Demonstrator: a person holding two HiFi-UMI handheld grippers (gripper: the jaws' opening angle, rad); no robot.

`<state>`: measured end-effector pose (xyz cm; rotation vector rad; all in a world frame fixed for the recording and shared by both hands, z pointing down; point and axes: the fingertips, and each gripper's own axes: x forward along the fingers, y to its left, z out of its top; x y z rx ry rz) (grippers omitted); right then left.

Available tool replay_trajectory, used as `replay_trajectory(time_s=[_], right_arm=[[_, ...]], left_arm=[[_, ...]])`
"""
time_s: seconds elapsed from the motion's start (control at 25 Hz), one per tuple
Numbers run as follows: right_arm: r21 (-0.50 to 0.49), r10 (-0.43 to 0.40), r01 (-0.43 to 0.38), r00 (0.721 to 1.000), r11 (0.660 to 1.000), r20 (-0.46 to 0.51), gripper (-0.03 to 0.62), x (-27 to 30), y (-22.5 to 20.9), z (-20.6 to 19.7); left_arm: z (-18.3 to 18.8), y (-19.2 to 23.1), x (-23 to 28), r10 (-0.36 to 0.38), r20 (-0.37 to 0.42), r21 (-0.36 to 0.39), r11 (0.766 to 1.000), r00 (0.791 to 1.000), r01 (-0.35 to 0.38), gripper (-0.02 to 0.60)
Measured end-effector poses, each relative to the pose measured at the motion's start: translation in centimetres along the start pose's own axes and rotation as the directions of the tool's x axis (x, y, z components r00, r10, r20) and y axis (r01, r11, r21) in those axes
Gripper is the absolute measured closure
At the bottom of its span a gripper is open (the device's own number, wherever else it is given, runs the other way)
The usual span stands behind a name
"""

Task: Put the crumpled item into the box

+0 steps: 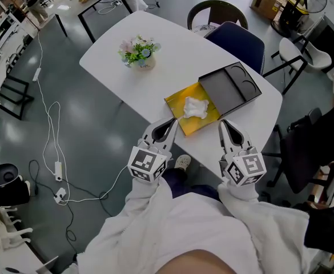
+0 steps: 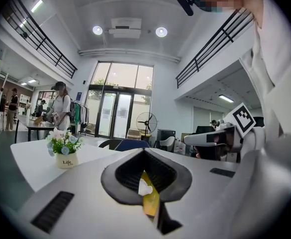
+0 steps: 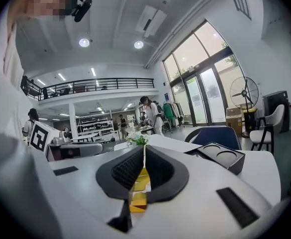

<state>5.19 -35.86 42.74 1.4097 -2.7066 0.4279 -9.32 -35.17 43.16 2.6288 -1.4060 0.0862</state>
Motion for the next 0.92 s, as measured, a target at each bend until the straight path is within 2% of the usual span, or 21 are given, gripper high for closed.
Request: replay_trajectory(time_s=[0.28,0.48,0.92], right_arm=[[-0.031,-0.005,0.005,1.0,0.999,0.003,0.556,-0.1,0.4,0.1],[-0.03,-0.01,0.01,1.0,0.999,0.003,0.556,-0.4,0.5,0.0],[-0.017,-0.031,0.031,0.999,0.999,0.007,0.556,-0.8,0.1,-0.2]], left_arm=[[0.1,-0.7,0.1,-0.013,-0.005,0.024,1.0,1.0,0.013,0.566],[0.3,-0.9,0.2,-0.026,0.008,-0.016,1.0,1.0,0.026,0.566],[-0.1,-1.5,0.9,-0.057,0.0,-0.019,0.998,0.998,0.057,0.566]])
